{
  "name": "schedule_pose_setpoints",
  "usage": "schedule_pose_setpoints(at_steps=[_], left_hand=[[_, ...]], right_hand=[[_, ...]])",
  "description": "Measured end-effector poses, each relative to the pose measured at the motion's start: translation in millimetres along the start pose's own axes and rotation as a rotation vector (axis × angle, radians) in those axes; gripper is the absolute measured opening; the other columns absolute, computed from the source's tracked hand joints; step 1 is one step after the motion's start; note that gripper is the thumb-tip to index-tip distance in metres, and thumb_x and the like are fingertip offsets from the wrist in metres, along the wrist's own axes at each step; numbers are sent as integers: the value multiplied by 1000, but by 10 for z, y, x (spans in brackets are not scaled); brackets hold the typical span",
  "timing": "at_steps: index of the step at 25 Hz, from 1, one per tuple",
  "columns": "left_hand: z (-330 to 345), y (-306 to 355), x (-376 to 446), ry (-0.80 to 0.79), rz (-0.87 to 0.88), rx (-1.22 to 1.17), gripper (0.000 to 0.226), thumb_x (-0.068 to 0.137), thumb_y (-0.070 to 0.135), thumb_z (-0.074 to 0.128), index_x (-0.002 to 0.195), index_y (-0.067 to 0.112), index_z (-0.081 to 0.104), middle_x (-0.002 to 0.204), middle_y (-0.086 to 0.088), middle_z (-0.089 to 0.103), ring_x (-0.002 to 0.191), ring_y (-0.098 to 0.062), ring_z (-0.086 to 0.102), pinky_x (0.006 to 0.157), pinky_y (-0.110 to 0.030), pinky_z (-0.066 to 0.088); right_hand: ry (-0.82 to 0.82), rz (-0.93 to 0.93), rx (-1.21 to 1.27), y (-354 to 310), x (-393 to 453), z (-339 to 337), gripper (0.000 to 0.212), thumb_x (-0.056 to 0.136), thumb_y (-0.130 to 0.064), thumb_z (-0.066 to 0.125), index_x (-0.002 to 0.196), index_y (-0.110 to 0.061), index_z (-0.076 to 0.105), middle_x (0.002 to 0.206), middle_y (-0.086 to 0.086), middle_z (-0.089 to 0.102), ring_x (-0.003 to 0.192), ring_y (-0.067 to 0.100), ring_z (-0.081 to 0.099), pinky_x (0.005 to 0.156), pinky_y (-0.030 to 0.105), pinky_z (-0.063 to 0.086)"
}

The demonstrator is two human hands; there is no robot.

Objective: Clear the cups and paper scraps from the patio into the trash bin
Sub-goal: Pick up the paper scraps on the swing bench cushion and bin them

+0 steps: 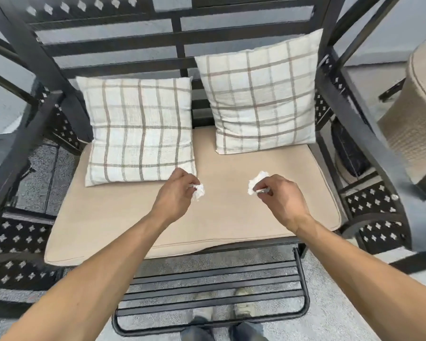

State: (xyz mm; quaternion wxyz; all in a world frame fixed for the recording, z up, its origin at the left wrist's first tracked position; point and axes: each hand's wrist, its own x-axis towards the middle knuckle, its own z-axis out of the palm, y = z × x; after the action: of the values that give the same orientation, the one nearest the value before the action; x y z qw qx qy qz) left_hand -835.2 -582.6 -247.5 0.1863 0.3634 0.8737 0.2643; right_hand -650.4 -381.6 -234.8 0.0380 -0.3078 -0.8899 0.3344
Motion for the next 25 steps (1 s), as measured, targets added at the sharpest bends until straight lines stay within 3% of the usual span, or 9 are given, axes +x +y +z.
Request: schedule_pose_setpoints(at_steps=[3,6,9,12,17,20,25], left_hand=[[-258,568,-151,51,100,-77,22,92,4,53,103,19,65,111,6,48,95,-12,55,83,-23,42],[-417,1027,-290,69,239,-91,21,93,8,53,104,22,65,107,10,53,91,1,49,77,-13,34],[-480,1424,-446,66,396,-98,21,93,10,54,106,22,65,105,13,55,89,7,45,76,-14,35],[-459,1878,-611,19,557,-89,19,93,13,55,106,24,65,106,12,59,94,-3,54,78,-21,41],[-270,2667,-988,-87,833,-107,18,90,11,60,104,21,66,98,13,60,91,-10,57,75,-14,34],[-47,3124,-1285,-203,942,-126,16,90,15,59,103,24,64,101,11,62,96,-13,58,79,-25,41],[361,3765,-1937,-388,1134,-178,14,91,20,59,104,22,63,104,7,64,99,-17,59,85,-38,47]], right_hand=[[130,-10,-16,-181,-371,-475,18,82,-12,67,88,-29,69,88,-15,57,67,-6,53,63,8,37],[260,22,-35,-338,-756,-888,17,82,-15,69,89,-32,69,89,-17,58,66,-12,51,63,2,36],[376,84,-54,-449,-1214,-1206,15,82,-20,70,90,-33,68,89,-18,60,65,-8,53,64,7,37],[532,179,-65,-483,-1778,-1447,14,82,-22,70,91,-33,68,91,-17,62,67,-2,54,67,22,44],[745,339,-71,-452,-2808,-1713,16,81,-19,72,91,-31,70,90,-17,63,67,-1,55,67,27,47],[819,489,-95,-368,-3483,-1776,16,80,-17,72,91,-28,70,91,-11,66,75,10,60,71,35,50],[920,721,-194,-277,-4653,-1832,17,78,-19,73,89,-31,70,84,-13,62,79,12,59,70,35,49]])
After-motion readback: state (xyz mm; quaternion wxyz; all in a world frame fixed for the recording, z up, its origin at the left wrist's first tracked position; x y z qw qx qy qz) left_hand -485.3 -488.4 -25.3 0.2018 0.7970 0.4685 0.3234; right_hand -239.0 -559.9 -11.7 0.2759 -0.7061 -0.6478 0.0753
